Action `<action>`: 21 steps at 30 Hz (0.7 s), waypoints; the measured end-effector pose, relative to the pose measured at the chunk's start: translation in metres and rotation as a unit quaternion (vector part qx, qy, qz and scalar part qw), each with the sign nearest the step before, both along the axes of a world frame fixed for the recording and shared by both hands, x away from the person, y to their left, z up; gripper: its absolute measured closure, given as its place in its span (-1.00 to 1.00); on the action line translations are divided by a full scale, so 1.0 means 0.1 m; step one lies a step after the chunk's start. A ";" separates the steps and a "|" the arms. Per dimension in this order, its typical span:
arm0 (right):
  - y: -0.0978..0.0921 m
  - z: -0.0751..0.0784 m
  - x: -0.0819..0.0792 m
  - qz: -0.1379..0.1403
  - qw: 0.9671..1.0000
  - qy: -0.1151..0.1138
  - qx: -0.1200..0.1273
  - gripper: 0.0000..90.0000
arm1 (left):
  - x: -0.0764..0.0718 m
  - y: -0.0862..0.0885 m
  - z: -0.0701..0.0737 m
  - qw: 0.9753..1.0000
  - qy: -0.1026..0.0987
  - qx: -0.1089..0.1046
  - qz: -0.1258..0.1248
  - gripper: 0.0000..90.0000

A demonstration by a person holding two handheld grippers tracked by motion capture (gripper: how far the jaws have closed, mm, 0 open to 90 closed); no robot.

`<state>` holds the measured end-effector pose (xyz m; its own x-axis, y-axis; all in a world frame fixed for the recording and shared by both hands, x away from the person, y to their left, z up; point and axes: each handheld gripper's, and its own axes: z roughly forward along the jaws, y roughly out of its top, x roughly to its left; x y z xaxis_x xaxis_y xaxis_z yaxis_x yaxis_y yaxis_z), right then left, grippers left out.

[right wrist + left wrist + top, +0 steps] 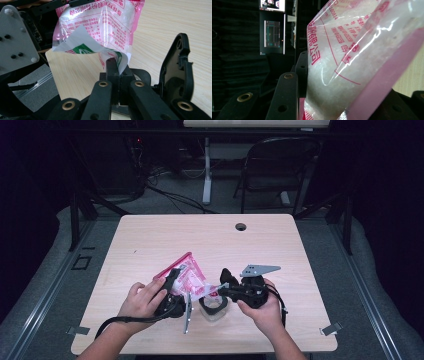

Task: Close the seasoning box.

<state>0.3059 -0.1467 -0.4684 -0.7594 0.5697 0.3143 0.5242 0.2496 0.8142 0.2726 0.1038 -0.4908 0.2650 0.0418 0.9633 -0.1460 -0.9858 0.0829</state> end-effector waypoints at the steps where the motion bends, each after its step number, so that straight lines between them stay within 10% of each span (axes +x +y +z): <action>1: 0.00 -0.01 0.00 0.000 1.000 0.000 -0.001 1.00 | 0.00 0.00 0.00 1.000 0.000 0.000 -0.001 0.40; 21: -0.03 -0.05 -0.03 -0.009 1.000 0.002 -0.006 1.00 | -0.03 -0.04 0.01 1.000 -0.018 0.017 -0.014 0.41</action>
